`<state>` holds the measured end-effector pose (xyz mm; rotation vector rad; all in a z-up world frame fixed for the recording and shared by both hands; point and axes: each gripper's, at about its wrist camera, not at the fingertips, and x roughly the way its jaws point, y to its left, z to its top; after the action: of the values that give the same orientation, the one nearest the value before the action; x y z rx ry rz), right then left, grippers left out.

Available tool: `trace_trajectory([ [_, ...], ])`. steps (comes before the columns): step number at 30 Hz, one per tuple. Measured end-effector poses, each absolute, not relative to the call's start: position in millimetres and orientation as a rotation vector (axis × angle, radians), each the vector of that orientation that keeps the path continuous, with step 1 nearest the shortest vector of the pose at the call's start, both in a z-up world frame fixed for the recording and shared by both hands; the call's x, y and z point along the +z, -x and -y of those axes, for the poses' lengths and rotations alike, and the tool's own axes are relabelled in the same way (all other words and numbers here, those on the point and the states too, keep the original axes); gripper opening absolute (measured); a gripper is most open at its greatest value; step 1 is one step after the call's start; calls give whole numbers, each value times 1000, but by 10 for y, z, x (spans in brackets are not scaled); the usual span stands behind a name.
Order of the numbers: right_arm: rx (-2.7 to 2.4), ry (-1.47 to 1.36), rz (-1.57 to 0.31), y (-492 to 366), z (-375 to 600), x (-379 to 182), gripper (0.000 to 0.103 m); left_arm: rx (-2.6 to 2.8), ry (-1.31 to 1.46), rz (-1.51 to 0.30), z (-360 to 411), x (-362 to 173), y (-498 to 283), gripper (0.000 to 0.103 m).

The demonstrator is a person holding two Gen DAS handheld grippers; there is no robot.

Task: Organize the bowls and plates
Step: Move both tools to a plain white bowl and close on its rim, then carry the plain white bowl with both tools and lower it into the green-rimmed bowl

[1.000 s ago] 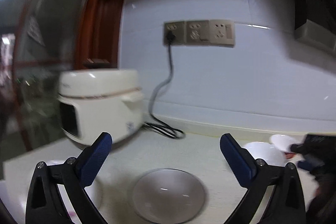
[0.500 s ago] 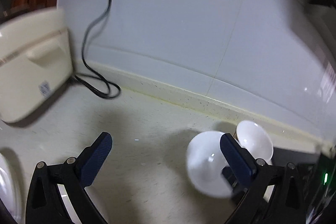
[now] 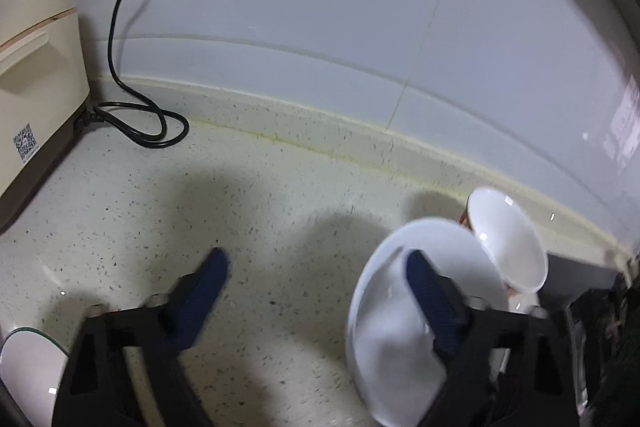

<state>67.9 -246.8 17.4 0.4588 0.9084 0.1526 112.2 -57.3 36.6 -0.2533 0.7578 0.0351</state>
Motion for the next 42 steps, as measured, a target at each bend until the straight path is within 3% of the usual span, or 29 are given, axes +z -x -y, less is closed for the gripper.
trace_trajectory([
  [9, 177, -474, -907, -667, 2497, 182, 26, -54, 237, -756, 640, 330, -1035, 26],
  [20, 217, -562, -963, -678, 2493, 46, 27, -54, 242, -746, 634, 310, -971, 26],
  [22, 222, -558, -962, -665, 2477, 50, 19, -61, 242, -745, 637, 308, -974, 26],
  [25, 215, -555, -956, -629, 2446, 86, 13, -62, 241, -735, 642, 329, -943, 25],
  [42, 276, -629, -937, -479, 2572, 211, 13, -41, 259, -626, 589, 550, -649, 25],
])
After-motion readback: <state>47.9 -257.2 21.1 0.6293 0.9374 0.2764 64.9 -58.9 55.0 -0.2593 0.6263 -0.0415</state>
